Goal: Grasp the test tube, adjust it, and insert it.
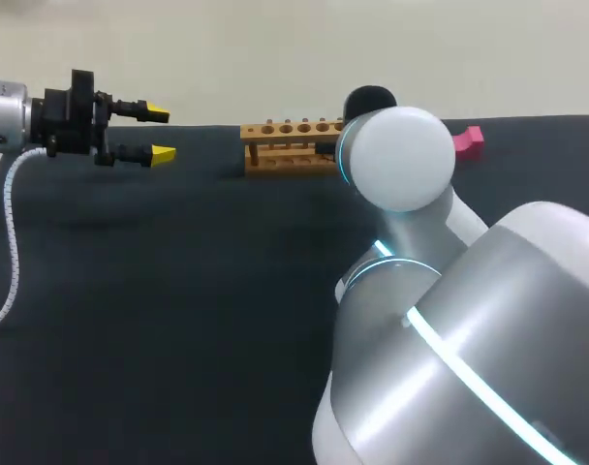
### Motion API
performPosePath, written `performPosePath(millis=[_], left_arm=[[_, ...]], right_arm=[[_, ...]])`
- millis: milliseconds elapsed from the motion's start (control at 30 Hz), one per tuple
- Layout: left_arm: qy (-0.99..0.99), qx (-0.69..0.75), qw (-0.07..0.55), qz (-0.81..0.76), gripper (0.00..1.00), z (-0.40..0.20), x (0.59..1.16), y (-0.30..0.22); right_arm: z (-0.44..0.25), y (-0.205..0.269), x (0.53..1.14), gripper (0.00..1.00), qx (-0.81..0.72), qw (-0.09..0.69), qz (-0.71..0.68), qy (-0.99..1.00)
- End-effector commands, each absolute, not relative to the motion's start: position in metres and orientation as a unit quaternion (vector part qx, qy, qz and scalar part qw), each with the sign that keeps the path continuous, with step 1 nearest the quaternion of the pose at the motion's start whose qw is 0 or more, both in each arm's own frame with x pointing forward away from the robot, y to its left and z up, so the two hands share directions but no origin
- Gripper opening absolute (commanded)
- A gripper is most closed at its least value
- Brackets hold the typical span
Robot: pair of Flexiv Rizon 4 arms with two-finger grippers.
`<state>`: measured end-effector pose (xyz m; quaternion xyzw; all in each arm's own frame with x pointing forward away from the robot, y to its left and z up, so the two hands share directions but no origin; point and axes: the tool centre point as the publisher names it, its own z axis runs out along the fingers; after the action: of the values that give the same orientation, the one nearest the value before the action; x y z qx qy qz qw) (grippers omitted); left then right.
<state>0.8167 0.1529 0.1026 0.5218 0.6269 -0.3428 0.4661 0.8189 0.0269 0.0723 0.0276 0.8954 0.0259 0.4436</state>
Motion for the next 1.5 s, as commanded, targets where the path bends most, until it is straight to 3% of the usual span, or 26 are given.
performPosePath(millis=[33,1500], left_arm=[[0.626,0.522,0.467,-0.343,1.00,0.102,0.817,0.153],[0.626,0.522,0.467,-0.343,1.00,0.102,0.817,0.153]], right_arm=[[0.067,0.031,0.820,0.00,0.020,0.443,0.039,0.896],[0.047,0.033,0.837,0.00,0.018,0.393,0.089,0.915]])
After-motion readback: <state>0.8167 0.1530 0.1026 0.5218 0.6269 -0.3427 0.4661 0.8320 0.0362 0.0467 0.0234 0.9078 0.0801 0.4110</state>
